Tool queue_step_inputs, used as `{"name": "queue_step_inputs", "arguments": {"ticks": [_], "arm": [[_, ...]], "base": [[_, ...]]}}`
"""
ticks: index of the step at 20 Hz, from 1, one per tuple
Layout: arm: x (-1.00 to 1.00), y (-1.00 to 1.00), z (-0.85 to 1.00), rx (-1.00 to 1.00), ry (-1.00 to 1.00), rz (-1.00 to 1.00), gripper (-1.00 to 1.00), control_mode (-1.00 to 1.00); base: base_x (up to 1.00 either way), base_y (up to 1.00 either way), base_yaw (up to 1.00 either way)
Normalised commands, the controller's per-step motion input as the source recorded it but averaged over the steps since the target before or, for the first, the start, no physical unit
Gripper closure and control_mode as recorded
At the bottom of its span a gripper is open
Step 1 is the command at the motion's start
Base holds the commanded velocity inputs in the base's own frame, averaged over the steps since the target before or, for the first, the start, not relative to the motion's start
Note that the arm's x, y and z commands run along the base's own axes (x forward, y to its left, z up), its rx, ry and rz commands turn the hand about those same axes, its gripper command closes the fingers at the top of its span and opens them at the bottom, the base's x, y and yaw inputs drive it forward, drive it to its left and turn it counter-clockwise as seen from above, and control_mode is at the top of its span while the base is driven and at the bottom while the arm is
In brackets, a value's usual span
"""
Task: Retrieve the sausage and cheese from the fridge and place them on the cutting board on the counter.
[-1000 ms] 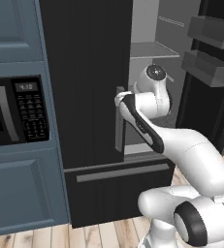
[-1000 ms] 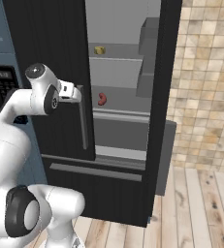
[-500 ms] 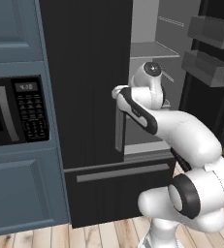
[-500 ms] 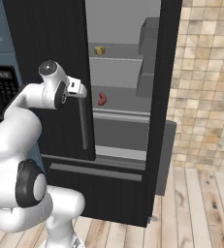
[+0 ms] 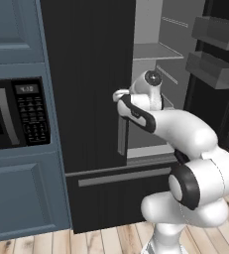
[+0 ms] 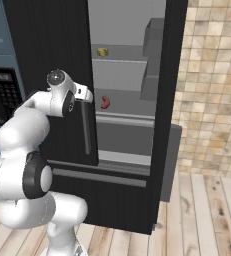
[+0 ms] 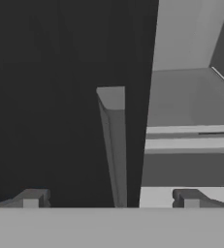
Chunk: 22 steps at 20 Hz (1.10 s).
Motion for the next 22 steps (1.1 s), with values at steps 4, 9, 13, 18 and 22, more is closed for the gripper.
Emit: {"name": "queue_step_inputs", "arguments": {"ticks": [4, 9, 13, 18, 22], "arm": [[0.45, 0.00, -0.20, 0.00, 0.00, -0.02, -1.00, -1.00], [0.40, 0.00, -0.16, 0.00, 0.00, -0.01, -1.00, -1.00], [0.30, 0.00, -0.20, 0.02, 0.00, 0.00, -1.00, -1.00], [0.31, 0.01, -0.20, 0.02, 0.00, 0.00, -1.00, -1.00], [0.38, 0.04, -0.20, 0.03, 0.00, 0.00, -1.00, -1.00]], "base": [[0.00, 0.00, 0.00], [0.00, 0.00, 0.00], [0.00, 0.00, 0.00], [0.00, 0.00, 0.00], [0.00, 0.00, 0.00]]}}
